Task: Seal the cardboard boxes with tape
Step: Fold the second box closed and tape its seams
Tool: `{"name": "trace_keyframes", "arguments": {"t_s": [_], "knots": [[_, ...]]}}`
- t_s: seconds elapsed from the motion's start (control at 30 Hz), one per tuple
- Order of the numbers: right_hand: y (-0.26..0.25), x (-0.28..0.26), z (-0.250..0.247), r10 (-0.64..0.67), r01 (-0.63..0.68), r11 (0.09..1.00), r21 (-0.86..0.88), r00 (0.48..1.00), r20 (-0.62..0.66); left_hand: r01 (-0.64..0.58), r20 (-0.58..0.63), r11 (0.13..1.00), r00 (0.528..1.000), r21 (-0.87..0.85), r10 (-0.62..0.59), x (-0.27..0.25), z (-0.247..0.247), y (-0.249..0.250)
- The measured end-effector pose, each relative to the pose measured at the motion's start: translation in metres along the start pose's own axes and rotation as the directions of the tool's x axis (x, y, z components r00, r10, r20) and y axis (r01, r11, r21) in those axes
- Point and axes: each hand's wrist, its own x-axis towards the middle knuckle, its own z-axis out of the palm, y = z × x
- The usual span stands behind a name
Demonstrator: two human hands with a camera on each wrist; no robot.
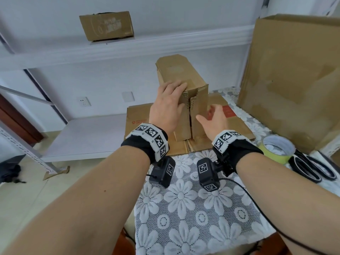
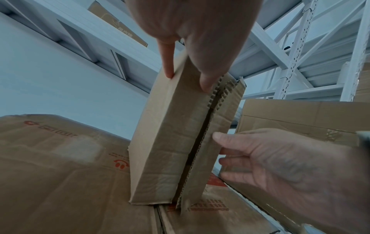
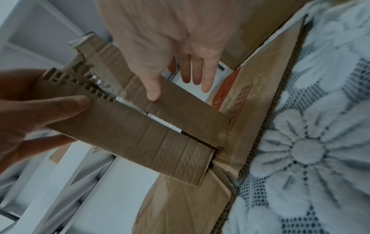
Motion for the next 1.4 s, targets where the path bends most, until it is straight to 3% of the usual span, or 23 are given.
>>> {"name": "trace_keyframes", "arguments": {"t_s": [0.4, 0.6, 0.77, 0.97, 1.03, 1.2, 1.4], "knots": [[-0.007, -0.002, 0.015, -0.032, 0.033, 0.998, 0.055, 0.999, -0.015, 0.016, 0.008, 1.000, 1.000, -0.001, -0.016, 0.002, -0.005, -0.004], [-0.006, -0.001, 0.017, -0.063, 0.063, 0.998, -0.015, 0.997, -0.036, 0.039, -0.022, 0.999, 0.999, 0.034, -0.038, 0.004, -0.005, 0.004], [-0.006, 0.001, 0.017, -0.064, 0.060, 0.995, -0.075, 0.996, -0.055, 0.026, 0.036, 0.997, 0.999, 0.069, -0.029, 0.011, -0.007, 0.003], [-0.014, -0.012, 0.036, -0.125, 0.130, 0.990, 0.058, 0.990, -0.072, 0.043, 0.015, 0.997, 0.999, 0.060, -0.044, 0.013, -0.008, 0.004], [-0.017, -0.018, 0.042, -0.149, 0.150, 0.989, 0.007, 0.986, -0.078, 0.043, -0.001, 0.996, 0.999, 0.072, -0.043, 0.011, -0.008, 0.004], [-0.020, -0.020, 0.059, -0.163, 0.124, 0.977, -0.175, 0.959, -0.231, 0.045, -0.046, 0.995, 0.998, 0.091, -0.041, 0.008, -0.006, 0.004], [-0.032, -0.023, 0.070, -0.200, 0.147, 0.967, -0.208, 0.944, -0.263, 0.079, -0.072, 0.992, 0.995, 0.095, -0.073, 0.006, -0.009, -0.001]]}}
